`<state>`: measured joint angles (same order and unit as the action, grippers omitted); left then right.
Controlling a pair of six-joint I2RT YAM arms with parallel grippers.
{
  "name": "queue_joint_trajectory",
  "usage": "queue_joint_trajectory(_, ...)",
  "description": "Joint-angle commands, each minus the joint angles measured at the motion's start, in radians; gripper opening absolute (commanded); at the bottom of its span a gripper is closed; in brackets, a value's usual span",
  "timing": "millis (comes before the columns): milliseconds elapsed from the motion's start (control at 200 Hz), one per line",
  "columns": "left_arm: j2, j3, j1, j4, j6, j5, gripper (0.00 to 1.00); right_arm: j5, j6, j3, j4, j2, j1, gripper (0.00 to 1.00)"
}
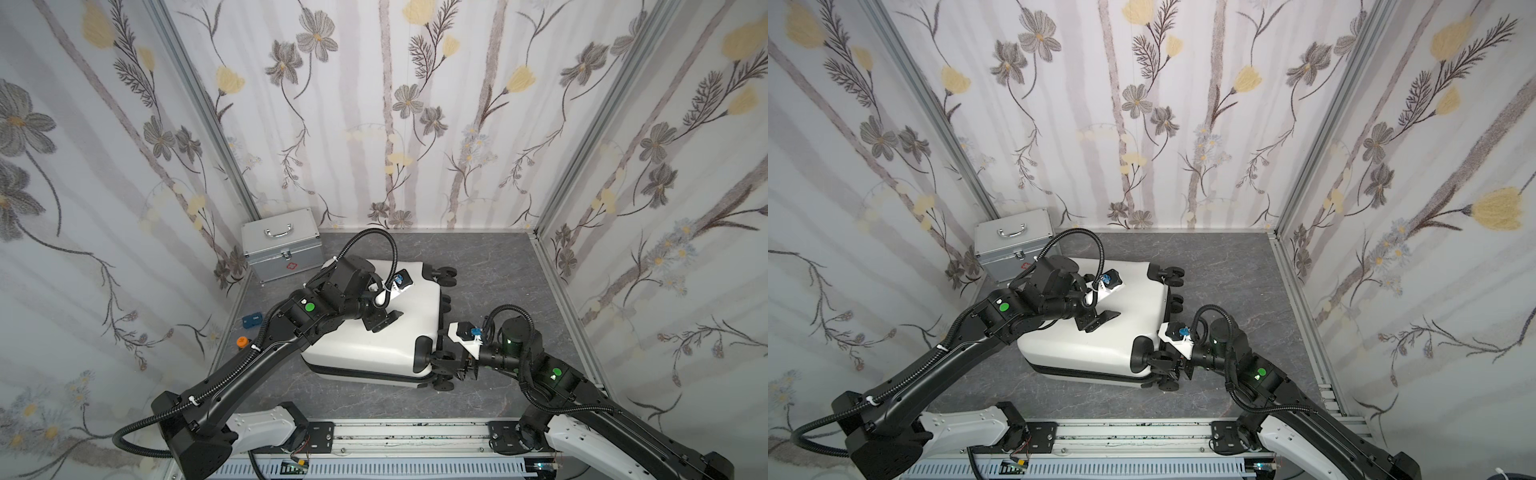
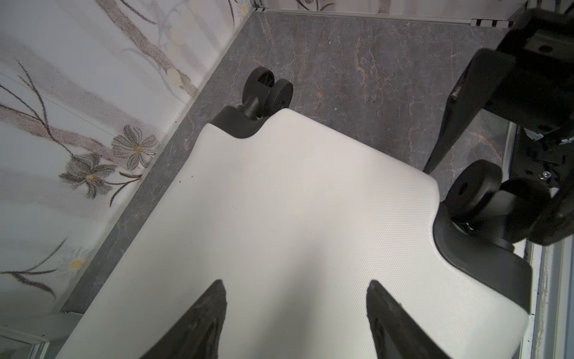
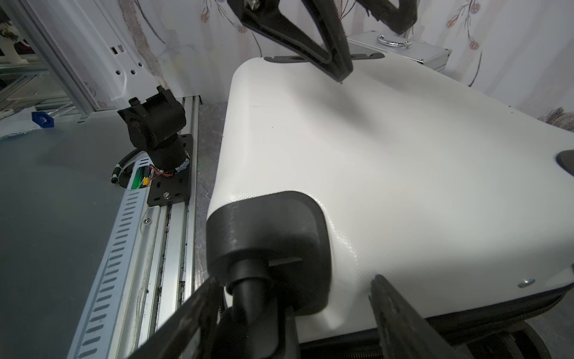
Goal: Open the suitcase zippers
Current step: Open the suitcase at the center of the board.
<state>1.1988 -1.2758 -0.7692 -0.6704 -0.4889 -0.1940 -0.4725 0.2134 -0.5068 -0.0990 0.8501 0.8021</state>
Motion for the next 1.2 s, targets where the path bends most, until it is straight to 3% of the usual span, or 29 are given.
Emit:
queue_joint_trajectory(0,-0.004,0.009,0.001,0.064,0.022,-0.020,0.73,-0.004,-0.012,0.003,-0.088,0.008,0.044,0.75)
queue_joint_trajectory(180,0.010,0.009,0.000,0.082,0.026,-0.050,0.73,-0.056,-0.055,0.029,-0.085,-0.015,0.066,0.74)
queue_joint_trajectory(275,0.012,0.010,0.001,0.084,0.030,-0.062,0.72,-0.013,-0.054,0.032,-0.084,-0.018,0.065,0.70)
queue_joint_trajectory(360,0.009,0.014,0.001,0.085,0.032,-0.067,0.72,0.039,-0.039,0.033,-0.089,-0.014,0.065,0.56)
queue_joint_trajectory(495,-0.006,0.021,0.003,0.081,0.031,-0.065,0.72,0.070,-0.052,0.012,-0.093,-0.027,0.064,0.25)
queue_joint_trajectory(680,-0.031,0.037,0.001,0.066,-0.011,-0.082,0.68,0.075,-0.069,-0.050,-0.050,-0.084,0.033,0.04)
queue_joint_trajectory(874,-0.080,0.054,0.001,0.067,-0.047,-0.131,0.67,0.083,-0.095,-0.123,-0.022,-0.102,-0.061,0.00)
queue_joint_trajectory(1194,-0.127,0.065,0.001,0.073,-0.115,-0.181,0.67,0.071,-0.202,-0.280,-0.003,0.011,-0.230,0.00)
